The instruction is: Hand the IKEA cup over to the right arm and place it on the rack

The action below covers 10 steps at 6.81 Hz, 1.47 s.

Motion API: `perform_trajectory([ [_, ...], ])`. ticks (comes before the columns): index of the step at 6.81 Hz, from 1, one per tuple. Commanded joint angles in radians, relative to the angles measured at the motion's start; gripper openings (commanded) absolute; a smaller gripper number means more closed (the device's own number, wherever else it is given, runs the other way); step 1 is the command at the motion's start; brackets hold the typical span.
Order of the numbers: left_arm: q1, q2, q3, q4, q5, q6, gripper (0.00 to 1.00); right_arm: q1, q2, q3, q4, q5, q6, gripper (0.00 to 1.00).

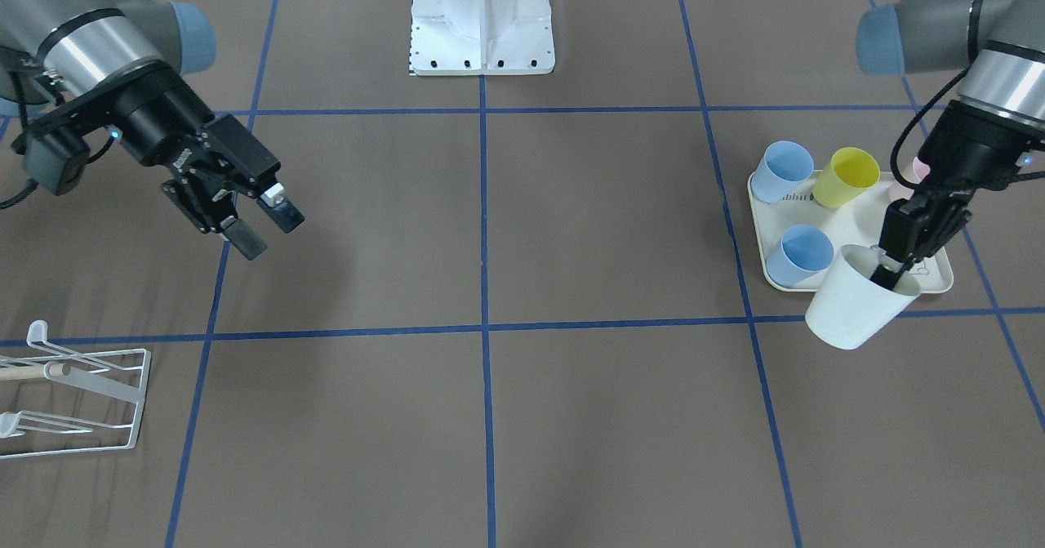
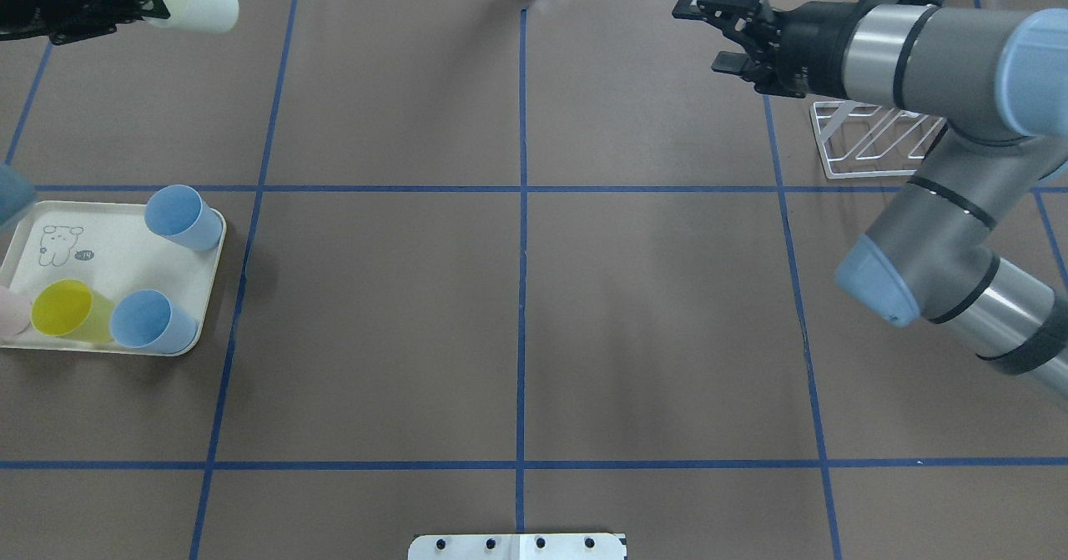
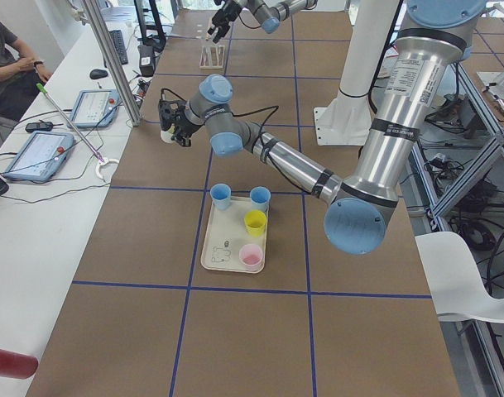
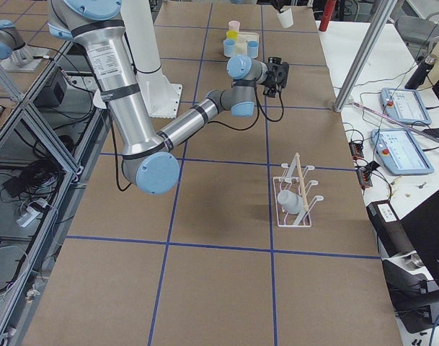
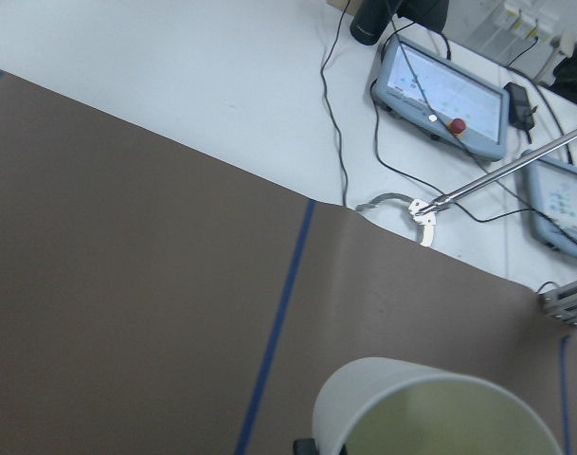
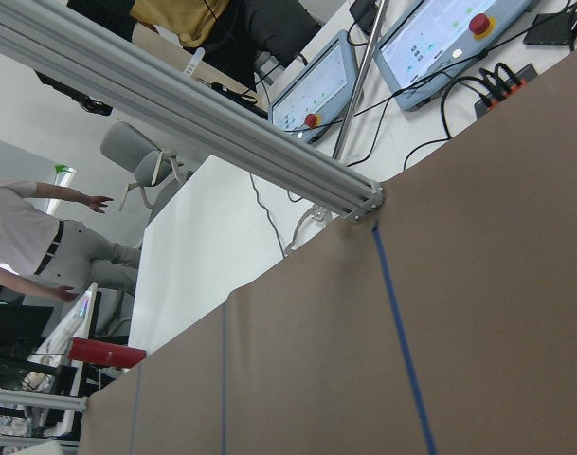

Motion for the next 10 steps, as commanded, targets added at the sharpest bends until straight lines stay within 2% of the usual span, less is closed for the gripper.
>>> perform_trajectory([
  [1, 0.074, -0.037, 0.021, -0.238, 0.004, -0.316, 0.0, -0.08, 0.074, 0.004, 0.001, -0.143, 0.107, 1.0],
  [2, 0.095, -0.038, 0.029, -0.352, 0.009, -0.457, 0.0, -0.08, 0.1, 0.007, 0.016, -0.156, 0.168, 1.0],
  [3, 0.106, -0.041, 0.038, -0.47, 0.012, -0.597, 0.0, -0.08, 0.106, 0.001, 0.078, -0.168, 0.228, 1.0],
  [5, 0.201, -0.054, 0.048, -0.679, 0.178, -0.836, 0.0, -0.125, 0.108, -0.005, 0.174, -0.292, 0.278, 1.0],
  [6, 0.288, -0.091, 0.052, -0.753, 0.289, -0.903, 0.0, -0.135, 0.108, -0.005, 0.208, -0.305, 0.313, 1.0],
  [7, 0.374, -0.155, 0.064, -0.77, 0.402, -0.952, 0.0, -0.146, 0.109, -0.004, 0.229, -0.309, 0.327, 1.0],
  [8, 0.413, -0.178, 0.068, -0.775, 0.464, -0.997, 0.0, -0.153, 0.109, -0.004, 0.258, -0.311, 0.33, 1.0],
  [10, 0.445, -0.197, 0.11, -0.865, 0.539, -1.029, 0.0, -0.176, 0.109, 0.001, 0.298, -0.312, 0.331, 1.0],
])
